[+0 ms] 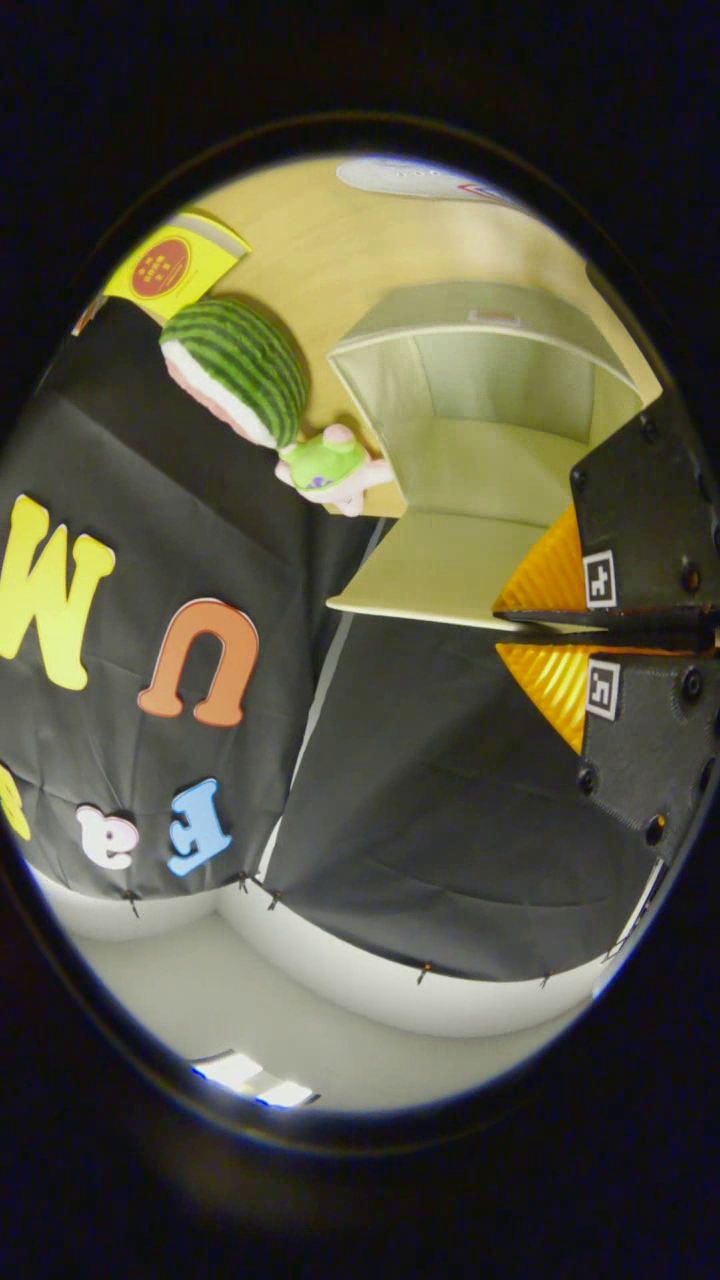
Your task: Open the storage box then place both shoes into the box .Put the left shoe in first, then the right shoe, with the right side of both shoes facing outward in a uniform manner.
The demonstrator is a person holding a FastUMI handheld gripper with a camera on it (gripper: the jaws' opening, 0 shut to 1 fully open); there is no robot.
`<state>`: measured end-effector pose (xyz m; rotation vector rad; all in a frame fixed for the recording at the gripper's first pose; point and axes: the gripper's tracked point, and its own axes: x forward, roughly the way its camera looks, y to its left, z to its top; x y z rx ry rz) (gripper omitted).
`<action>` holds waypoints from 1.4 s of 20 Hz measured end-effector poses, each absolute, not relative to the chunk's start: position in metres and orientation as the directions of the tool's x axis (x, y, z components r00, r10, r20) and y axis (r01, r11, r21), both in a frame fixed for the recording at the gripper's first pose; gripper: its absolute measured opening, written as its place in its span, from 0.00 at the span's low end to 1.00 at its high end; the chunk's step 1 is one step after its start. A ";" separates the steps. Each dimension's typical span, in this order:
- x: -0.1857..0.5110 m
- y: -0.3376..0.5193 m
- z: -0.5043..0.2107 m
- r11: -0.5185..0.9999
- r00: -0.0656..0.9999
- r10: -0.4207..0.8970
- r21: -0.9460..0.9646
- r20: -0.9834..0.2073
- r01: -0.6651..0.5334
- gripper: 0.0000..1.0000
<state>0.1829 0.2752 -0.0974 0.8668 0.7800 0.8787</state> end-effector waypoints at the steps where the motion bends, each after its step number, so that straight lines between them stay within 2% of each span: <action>1: 0.179 0.289 -0.094 0.370 0.427 0.878 0.870 -0.214 -0.326 0.05; 5: 0.173 0.338 -0.083 0.383 0.457 0.870 0.840 -0.187 -0.384 0.06; 7: 0.162 0.360 -0.082 0.392 0.439 0.878 0.812 -0.190 -0.432 0.12; 8: 0.155 0.365 -0.084 0.407 0.428 0.880 0.792 -0.205 -0.456 0.36; 11: 0.138 0.377 -0.085 0.453 0.436 0.872 0.705 -0.223 -0.546 0.92; 12: 0.134 0.378 -0.086 0.476 0.449 0.863 0.674 -0.233 -0.565 1.00; 15: 0.115 0.371 -0.091 0.511 0.459 0.848 0.646 -0.267 -0.568 1.00; 19: 0.096 0.329 -0.125 0.604 0.449 0.795 0.587 -0.407 -0.538 1.00; 24: 0.108 0.254 -0.162 0.719 0.513 0.694 0.525 -0.505 -0.455 1.00; 26: 0.107 0.223 -0.171 0.738 0.504 0.673 0.528 -0.541 -0.420 1.00; 28: 0.114 0.188 -0.191 0.788 0.494 0.614 0.515 -0.616 -0.336 1.00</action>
